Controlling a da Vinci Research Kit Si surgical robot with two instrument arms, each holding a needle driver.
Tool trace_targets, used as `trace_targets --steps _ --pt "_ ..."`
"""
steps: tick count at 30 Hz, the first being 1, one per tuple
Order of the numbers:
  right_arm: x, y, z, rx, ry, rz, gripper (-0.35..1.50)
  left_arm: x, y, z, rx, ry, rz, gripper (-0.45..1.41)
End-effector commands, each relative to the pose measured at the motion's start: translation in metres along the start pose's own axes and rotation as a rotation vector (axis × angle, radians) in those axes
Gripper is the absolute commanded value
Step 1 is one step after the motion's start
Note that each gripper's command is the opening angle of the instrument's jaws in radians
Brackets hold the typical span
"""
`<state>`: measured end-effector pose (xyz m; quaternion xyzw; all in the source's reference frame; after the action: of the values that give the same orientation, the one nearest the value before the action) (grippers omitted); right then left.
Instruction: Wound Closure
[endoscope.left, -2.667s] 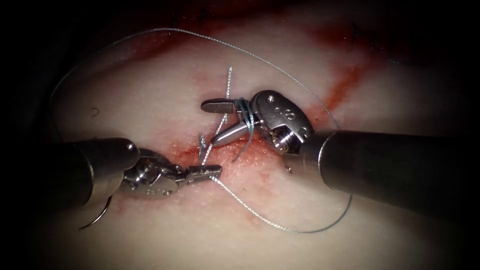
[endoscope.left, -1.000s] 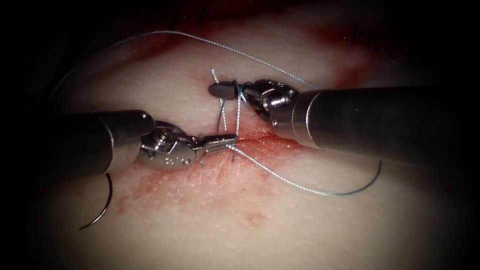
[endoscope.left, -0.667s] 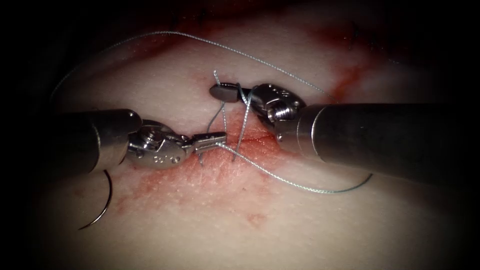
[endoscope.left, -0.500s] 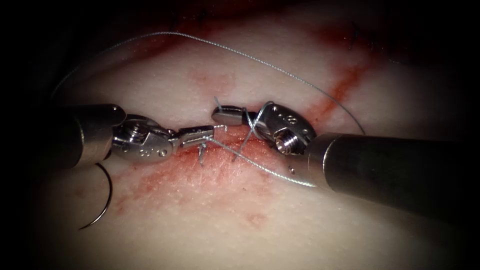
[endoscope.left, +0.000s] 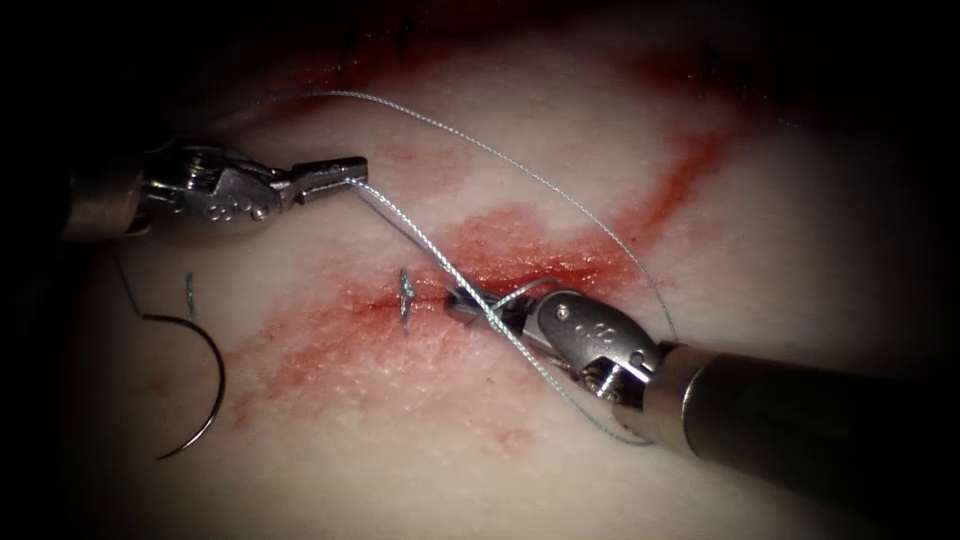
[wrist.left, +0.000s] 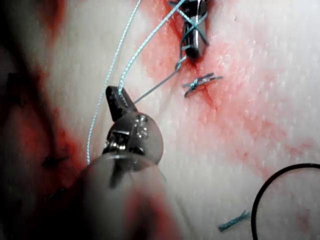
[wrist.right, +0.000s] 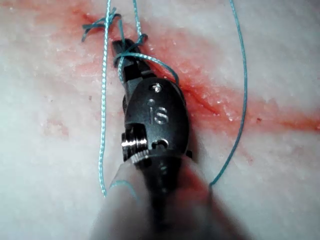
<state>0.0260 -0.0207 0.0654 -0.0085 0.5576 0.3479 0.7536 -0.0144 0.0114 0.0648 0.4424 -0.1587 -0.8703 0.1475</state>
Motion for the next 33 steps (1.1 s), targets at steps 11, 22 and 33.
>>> trace_targets --steps 11,22,33 --pt "0.0014 -0.0059 -0.0009 -0.089 -0.102 -0.128 -0.35 -0.0039 -0.0077 0.0034 0.050 -0.089 0.028 -0.45" --pt "0.0032 -0.0063 -0.0019 -0.171 -0.127 -0.188 -0.35 -0.0075 -0.0144 0.0088 0.191 -0.207 0.072 -0.45" --pt "0.0031 -0.0067 -0.0019 -0.109 -0.114 -0.231 -0.35 -0.0096 -0.0171 0.0098 0.288 -0.309 0.100 -0.45"
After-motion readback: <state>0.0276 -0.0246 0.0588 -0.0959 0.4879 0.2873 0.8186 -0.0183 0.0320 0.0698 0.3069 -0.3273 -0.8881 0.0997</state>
